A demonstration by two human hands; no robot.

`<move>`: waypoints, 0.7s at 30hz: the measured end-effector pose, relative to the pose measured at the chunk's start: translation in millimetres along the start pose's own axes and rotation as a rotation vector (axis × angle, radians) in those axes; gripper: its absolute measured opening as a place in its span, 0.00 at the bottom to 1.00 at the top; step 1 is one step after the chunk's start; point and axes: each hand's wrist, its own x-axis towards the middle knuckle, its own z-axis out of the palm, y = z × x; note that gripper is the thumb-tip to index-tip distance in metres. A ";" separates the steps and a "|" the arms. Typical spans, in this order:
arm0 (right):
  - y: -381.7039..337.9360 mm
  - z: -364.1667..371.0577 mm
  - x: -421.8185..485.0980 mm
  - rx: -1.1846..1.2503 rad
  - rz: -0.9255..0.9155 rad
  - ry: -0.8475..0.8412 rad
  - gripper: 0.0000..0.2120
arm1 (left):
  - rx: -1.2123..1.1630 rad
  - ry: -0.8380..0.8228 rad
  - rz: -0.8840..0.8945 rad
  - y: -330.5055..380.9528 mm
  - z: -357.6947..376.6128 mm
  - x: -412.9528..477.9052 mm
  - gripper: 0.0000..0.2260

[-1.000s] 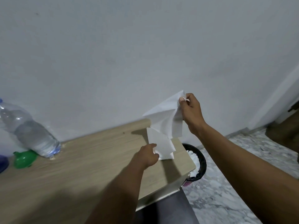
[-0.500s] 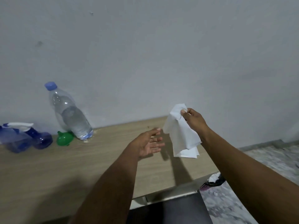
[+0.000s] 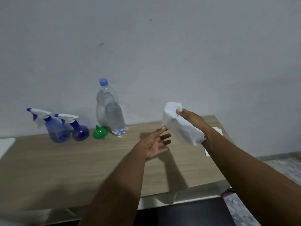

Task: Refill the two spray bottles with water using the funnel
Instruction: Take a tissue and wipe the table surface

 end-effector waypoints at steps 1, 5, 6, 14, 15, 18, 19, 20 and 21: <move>-3.0 13.4 -4.8 0.026 0.003 0.001 0.14 | -0.001 -0.005 0.003 2.5 -12.4 -7.1 0.18; -12.6 66.8 -17.2 0.216 0.052 0.013 0.08 | -0.051 0.068 0.075 16.2 -63.0 -37.5 0.10; -12.7 79.4 -18.4 0.244 0.069 0.017 0.09 | -0.082 0.083 0.092 20.1 -75.4 -45.2 0.11; 3.2 162.4 -29.8 0.199 0.018 0.046 0.14 | 0.010 0.207 0.180 44.8 -161.7 -107.7 0.11; 8.0 171.3 -30.0 0.102 -0.036 0.066 0.19 | 0.050 0.244 0.192 45.3 -173.1 -115.7 0.10; 19.0 190.5 -31.8 -0.343 -0.200 0.125 0.23 | 0.085 0.384 0.225 43.3 -198.4 -132.0 0.11; 21.8 198.5 -32.2 -0.437 -0.241 0.141 0.21 | 0.080 0.415 0.236 42.3 -205.6 -136.1 0.12; 22.8 206.5 -33.9 -0.485 -0.276 0.152 0.20 | 0.071 0.437 0.243 40.9 -211.7 -139.2 0.14; 23.3 214.7 -35.0 -0.506 -0.309 0.155 0.18 | 0.055 0.455 0.249 39.7 -217.0 -142.3 0.14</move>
